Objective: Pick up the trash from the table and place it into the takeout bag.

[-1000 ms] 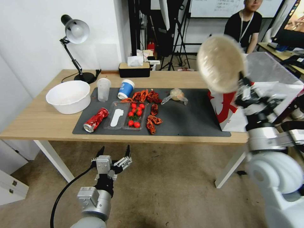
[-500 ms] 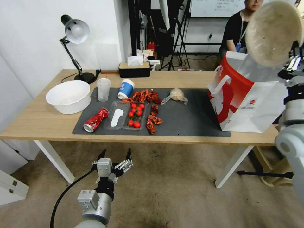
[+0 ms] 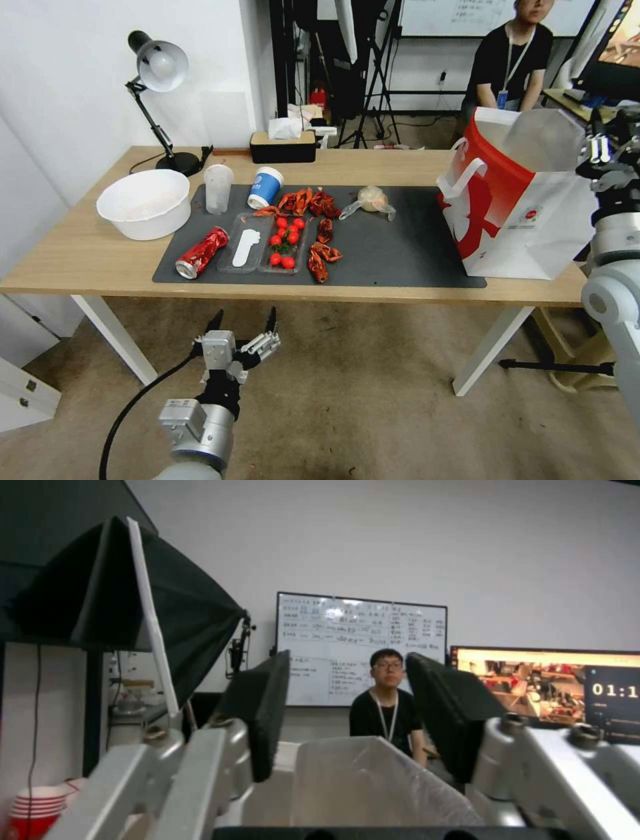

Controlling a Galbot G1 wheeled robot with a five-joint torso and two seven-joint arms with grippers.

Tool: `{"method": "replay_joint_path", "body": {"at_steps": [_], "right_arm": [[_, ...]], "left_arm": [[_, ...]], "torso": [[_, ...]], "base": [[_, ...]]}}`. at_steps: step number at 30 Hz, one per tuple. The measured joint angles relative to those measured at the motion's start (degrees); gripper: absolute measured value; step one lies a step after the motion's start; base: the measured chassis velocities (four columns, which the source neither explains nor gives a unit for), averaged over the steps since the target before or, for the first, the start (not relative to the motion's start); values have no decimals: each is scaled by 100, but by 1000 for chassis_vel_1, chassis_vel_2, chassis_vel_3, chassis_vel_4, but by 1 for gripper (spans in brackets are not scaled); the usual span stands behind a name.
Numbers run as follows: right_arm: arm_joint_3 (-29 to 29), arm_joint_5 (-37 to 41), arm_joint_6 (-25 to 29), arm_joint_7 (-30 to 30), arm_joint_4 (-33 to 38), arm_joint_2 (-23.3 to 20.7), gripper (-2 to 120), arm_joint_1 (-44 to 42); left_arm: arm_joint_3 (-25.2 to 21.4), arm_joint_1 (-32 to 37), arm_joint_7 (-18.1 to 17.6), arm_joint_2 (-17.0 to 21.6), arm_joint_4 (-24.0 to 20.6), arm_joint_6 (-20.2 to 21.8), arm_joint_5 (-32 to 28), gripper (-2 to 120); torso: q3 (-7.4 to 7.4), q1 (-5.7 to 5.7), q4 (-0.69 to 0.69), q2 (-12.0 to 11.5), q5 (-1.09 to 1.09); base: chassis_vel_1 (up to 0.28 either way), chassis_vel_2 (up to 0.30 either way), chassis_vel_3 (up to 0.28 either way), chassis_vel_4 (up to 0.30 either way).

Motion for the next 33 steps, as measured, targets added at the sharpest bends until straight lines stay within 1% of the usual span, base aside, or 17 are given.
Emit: {"method": "replay_joint_path", "body": {"at_steps": [2,4,5,6,7,9,10,11,12,14,19,23,24,25,28,31,33], "right_arm": [[0,0,-10,-2,-1,4,51,-6],[0,0,-12,-3,-1,5,51,-7],[0,1,-27,-4,-1,10,64,-18],[1,1,-44,-7,-1,16,69,-41],[2,1,-58,-9,1,22,72,-61],[2,1,-59,-9,2,23,74,-64],[13,4,-65,-19,34,32,86,-114],[19,10,-68,-25,56,38,90,-133],[19,10,-68,-25,56,38,90,-133],[24,46,-101,-39,144,63,98,-172],[25,312,-73,-191,291,101,100,-302],[188,1298,-44,-527,907,91,100,-815],[188,1298,-44,-527,907,91,100,-815],[207,1443,-58,-585,1116,155,100,-1005],[211,1450,-58,-669,1333,268,100,-1257],[195,1294,-4,-808,1676,499,100,-1731],[184,1244,16,-833,1729,548,100,-1831]], "left_arm": [[-2,-2,5,3,-4,-8,-13,100],[-4,-2,8,3,-6,-12,-19,100],[-15,-5,15,5,-14,-24,-40,100],[-50,-11,25,7,-36,-37,-81,100],[-76,-16,31,9,-53,-43,-108,100],[-84,-17,35,10,-57,-43,-115,100],[-163,-27,50,24,-96,-43,-166,100],[-192,-25,55,35,-117,-44,-181,100],[-192,-25,55,35,-117,-44,-181,100],[-200,14,59,41,-139,-48,-189,100],[-115,51,59,27,-139,-77,-170,100],[-144,80,59,25,-142,-155,-165,100],[-144,80,59,25,-142,-155,-165,100],[-148,79,60,20,-141,-175,-161,100],[-149,84,60,16,-140,-194,-154,100],[-148,95,56,12,-140,-209,-149,100],[-148,99,50,13,-140,-216,-148,100]], "torso": [[0,0,0,0,-1],[0,0,0,0,-2],[0,0,0,0,-2],[0,0,0,0,-1],[0,0,0,0,0],[0,0,0,0,0],[0,0,0,0,-1],[0,0,-1,0,-1],[0,0,-1,0,-1],[0,0,0,0,-1],[0,0,0,-1,-1],[-1,0,-1,-1,-2],[-1,0,-1,-1,-2],[-1,0,0,-1,-2],[-1,0,0,-1,-2],[-1,0,0,-1,-2],[-1,0,1,-1,-2]], "base": [[0,0,0,0],[0,0,0,0],[0,0,0,0],[0,0,0,0],[0,0,0,0],[0,0,0,0],[0,0,0,0],[0,0,0,0],[0,0,0,0],[0,0,0,0],[0,0,0,0],[0,0,0,0],[0,0,0,0],[0,0,0,0],[0,0,0,0],[0,0,0,0],[0,0,0,0]]}}
